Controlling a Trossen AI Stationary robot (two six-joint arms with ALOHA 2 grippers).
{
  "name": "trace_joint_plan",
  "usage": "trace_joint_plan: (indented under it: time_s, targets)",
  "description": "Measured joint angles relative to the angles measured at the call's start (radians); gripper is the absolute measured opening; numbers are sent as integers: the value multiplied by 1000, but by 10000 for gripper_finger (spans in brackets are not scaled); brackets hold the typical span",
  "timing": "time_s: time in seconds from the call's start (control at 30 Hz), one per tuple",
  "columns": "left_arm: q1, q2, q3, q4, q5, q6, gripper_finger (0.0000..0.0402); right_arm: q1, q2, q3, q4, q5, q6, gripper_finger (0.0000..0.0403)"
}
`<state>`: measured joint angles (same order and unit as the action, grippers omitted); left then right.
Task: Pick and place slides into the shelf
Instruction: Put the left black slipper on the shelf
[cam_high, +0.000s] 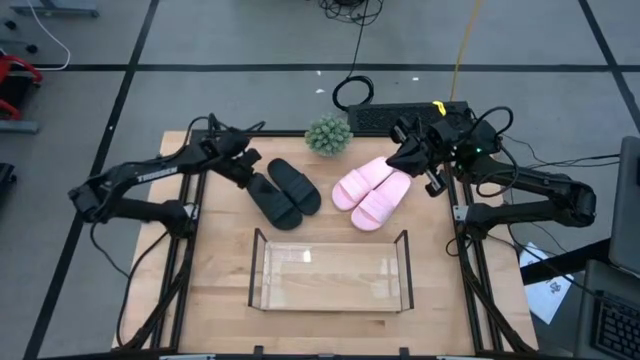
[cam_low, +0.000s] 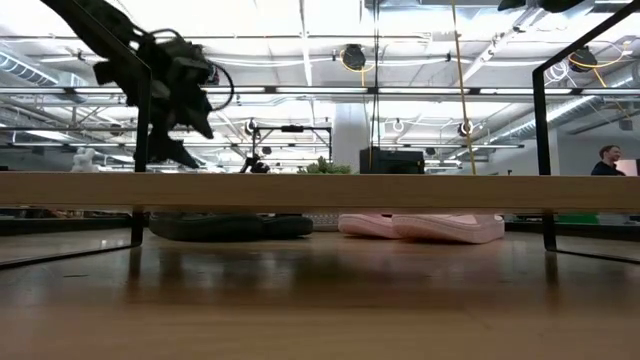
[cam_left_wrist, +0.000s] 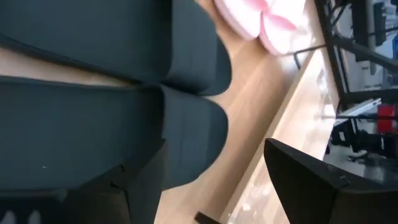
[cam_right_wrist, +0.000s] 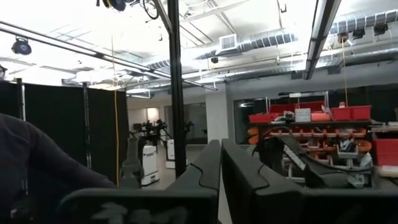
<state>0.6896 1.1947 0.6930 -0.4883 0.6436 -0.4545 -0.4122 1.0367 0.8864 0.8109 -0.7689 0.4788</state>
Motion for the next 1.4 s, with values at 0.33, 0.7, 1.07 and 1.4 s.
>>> trace_joint_plan:
  time_s: [0.33,0.7,1.07,1.4]
  targets:
    - [38,132,0,26,10,74,266,0,0,0,0,0,7,4]
    - [40,206,0,27,12,120,266,0,0,0,0,0,7,4]
    - [16,245,0,69,73,120,266,0,0,0,0,5,6,4]
    - [-27,280,1,99,70,112,266,0,0,0,0,6,3,4]
